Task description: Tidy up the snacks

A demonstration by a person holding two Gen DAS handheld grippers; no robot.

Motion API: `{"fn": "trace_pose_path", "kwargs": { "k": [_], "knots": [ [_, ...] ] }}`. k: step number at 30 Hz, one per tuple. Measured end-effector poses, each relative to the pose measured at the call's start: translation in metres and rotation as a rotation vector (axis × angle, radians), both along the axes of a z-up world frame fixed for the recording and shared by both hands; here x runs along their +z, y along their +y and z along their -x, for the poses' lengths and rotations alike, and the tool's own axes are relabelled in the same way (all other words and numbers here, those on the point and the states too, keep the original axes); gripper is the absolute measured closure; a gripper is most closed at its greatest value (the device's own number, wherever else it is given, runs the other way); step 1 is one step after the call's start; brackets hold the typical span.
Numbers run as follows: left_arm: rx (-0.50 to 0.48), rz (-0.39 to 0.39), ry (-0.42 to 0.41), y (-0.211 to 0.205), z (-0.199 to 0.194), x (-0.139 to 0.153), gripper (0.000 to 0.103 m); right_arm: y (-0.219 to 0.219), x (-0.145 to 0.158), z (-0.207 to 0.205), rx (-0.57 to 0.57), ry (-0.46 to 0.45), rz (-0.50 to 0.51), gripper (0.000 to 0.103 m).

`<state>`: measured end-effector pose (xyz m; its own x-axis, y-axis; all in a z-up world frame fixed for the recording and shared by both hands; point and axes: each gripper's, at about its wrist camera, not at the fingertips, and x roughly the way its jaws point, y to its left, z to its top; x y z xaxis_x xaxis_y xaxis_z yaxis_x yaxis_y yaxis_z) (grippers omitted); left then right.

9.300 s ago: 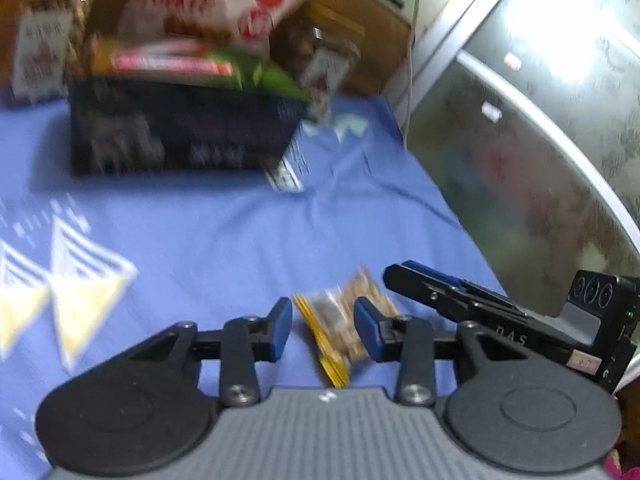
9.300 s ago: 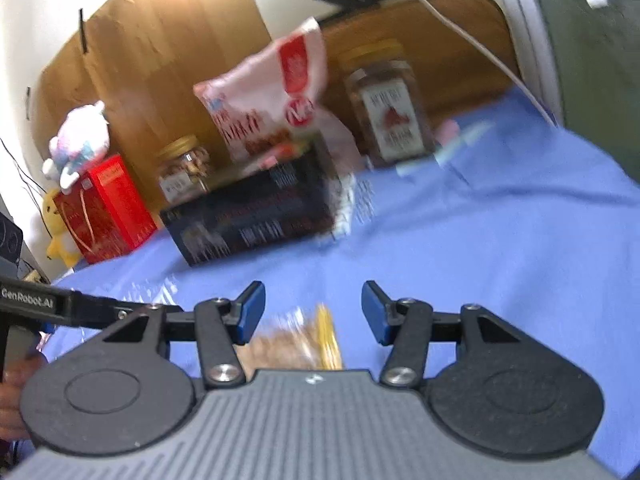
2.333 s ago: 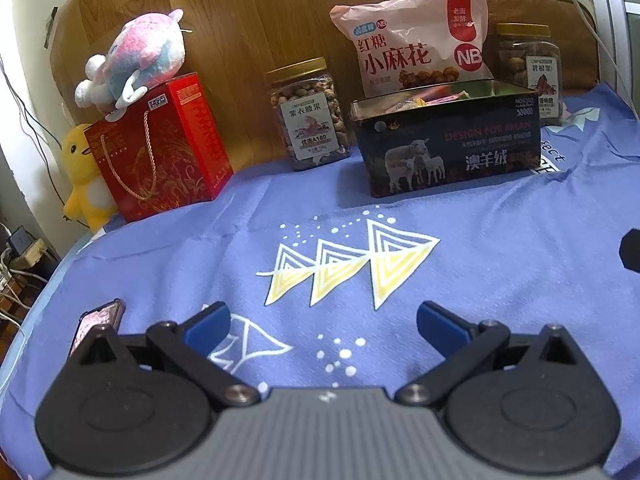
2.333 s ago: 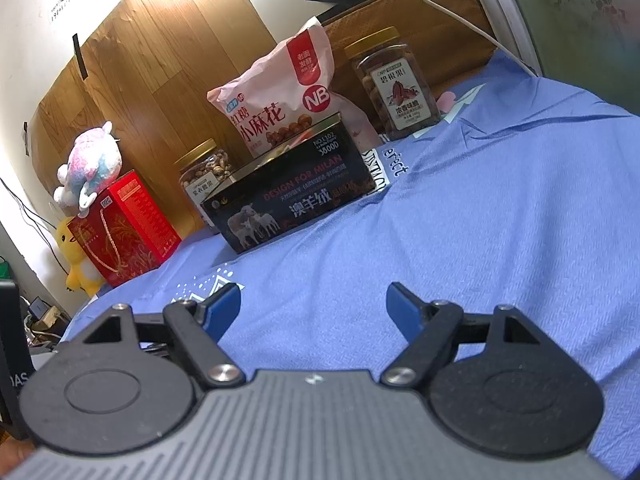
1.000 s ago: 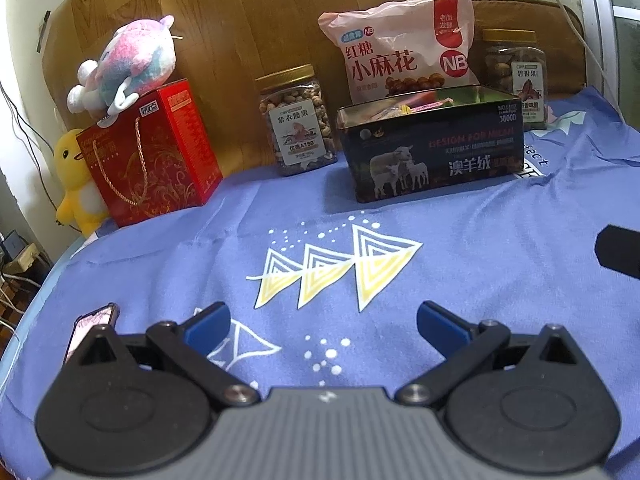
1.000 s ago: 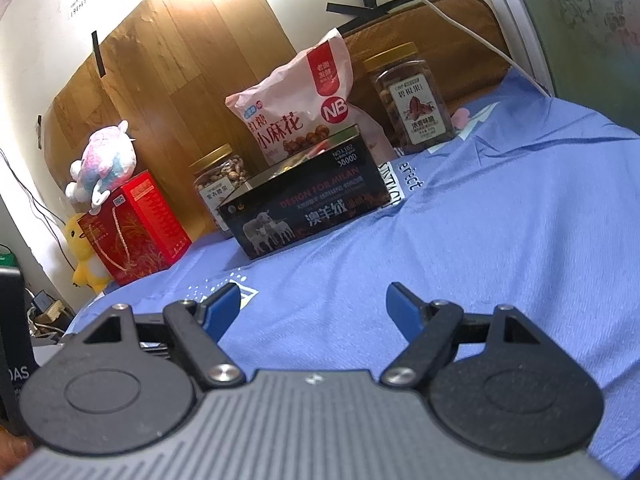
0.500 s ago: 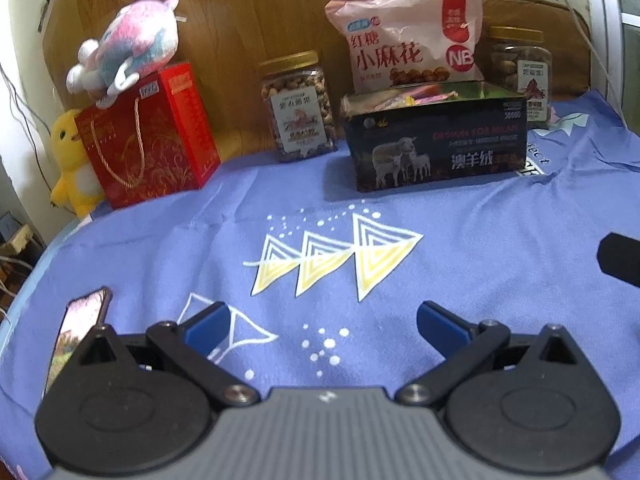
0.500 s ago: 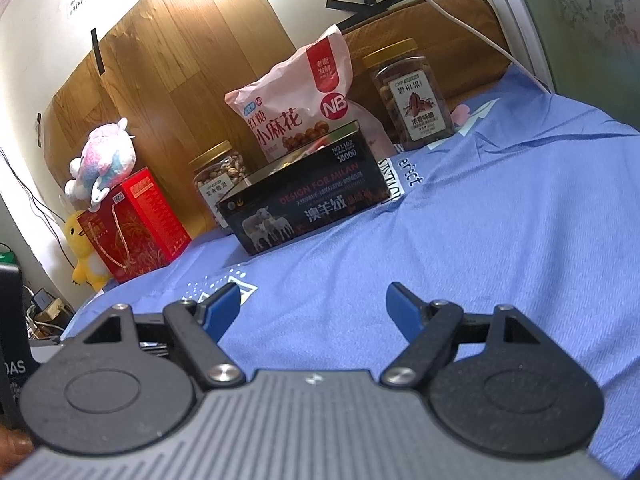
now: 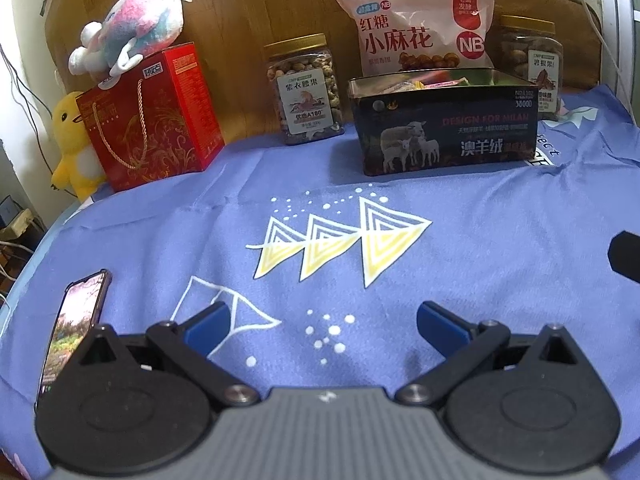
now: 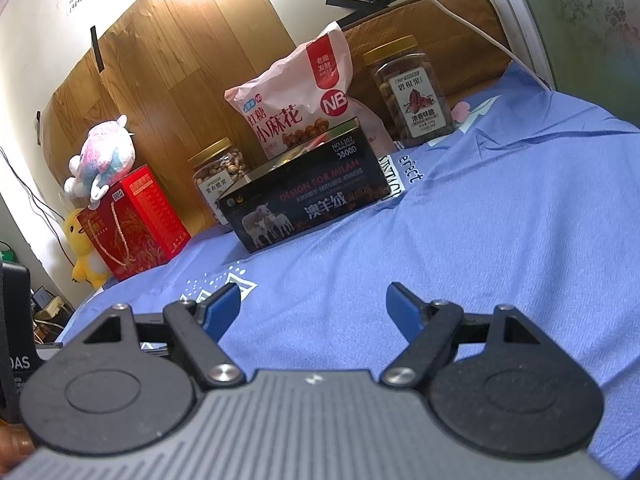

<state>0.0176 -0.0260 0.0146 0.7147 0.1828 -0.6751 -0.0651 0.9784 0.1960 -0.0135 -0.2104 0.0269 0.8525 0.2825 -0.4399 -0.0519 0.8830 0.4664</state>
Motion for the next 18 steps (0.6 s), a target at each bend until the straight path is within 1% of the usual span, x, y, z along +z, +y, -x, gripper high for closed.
{"fn": "trace_pose_path", "kwargs": {
  "k": [10,18],
  "knots": [
    [-0.002,0.006,0.023,0.0003,-0.0003,-0.0016,0.0,0.0036,-0.0048,0.0003,0.011,0.009,0.003,0.021],
    [-0.013,0.002,0.026,-0.0017,0.0007,-0.0019,0.0,0.0033,-0.0033,-0.0008,0.015,0.013,0.004,0.021]
  ]
}}
